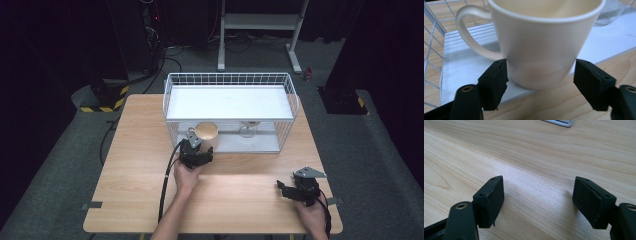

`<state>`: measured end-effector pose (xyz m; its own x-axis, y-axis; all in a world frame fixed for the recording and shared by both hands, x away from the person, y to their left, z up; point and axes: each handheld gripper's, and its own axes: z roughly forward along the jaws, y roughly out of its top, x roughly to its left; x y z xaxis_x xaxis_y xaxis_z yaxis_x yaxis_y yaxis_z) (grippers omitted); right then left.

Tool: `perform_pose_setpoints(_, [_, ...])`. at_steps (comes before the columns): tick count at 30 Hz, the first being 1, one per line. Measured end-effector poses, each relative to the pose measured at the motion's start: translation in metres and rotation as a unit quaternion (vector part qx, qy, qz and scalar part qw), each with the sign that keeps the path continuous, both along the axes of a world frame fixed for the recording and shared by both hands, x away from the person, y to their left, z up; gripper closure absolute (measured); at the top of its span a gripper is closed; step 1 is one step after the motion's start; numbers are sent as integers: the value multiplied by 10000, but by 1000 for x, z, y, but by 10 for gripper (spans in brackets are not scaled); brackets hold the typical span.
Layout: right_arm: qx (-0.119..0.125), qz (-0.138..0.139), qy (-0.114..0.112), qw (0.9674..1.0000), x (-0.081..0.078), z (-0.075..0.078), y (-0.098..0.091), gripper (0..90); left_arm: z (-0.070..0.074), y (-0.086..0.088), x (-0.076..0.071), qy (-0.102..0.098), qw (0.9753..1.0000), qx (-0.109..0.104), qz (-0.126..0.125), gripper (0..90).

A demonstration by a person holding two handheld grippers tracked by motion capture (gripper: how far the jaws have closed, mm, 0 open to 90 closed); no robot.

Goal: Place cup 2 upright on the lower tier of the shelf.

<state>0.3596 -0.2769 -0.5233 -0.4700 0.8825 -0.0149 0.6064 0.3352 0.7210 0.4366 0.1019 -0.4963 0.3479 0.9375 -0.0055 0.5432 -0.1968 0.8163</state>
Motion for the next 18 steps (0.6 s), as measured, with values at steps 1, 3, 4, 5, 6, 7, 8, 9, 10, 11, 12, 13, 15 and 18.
perform_pose_setpoints(1, [3,3,4,10000,0,0,0,255,0,0,1,27,10000,33,-4,301])
perform_pose_setpoints(3, [1,0,1,10000,0,0,0,255,0,-1,3,9,10000,34,15,309])
perform_pose_setpoints(4, [0,0,0,10000,0,0,0,255,1,-1,5,21,9999,114,10,317])
perform_pose_setpoints(5, [-1,1,0,10000,0,0,0,255,1,-2,7,0,9999,132,29,326])
perform_pose_setpoints(6, [3,1,2,10000,0,0,0,255,1,-2,8,23,9999,146,21,337])
perform_pose_setpoints(7, [1,0,1,10000,0,0,0,255,1,-3,10,5,9999,131,44,348])
perform_pose_setpoints(8, [5,0,5,10000,0,0,0,255,1,-2,10,-15,9999,141,44,363])
perform_pose_setpoints(9, [5,0,5,10000,0,0,0,255,1,-2,10,-15,9999,141,44,385])
perform_pose_setpoints(10, [3,1,3,10000,0,0,0,255,0,-2,12,-15,9999,134,70,406])
perform_pose_setpoints(11, [2,-1,2,10000,0,0,0,255,0,-2,12,-15,9999,134,70,419])
perform_pose_setpoints(12, [3,0,3,10000,0,0,0,255,-1,-1,13,21,9999,87,108,432])
perform_pose_setpoints(13, [2,-1,3,10000,0,0,0,255,-2,-1,14,45,9999,88,114,445])
perform_pose_setpoints(15, [4,0,4,10000,0,0,0,255,-3,-1,15,32,9999,73,135,465])
perform_pose_setpoints(18, [4,1,3,10000,0,0,0,255,-4,0,17,4,9999,73,150,508])
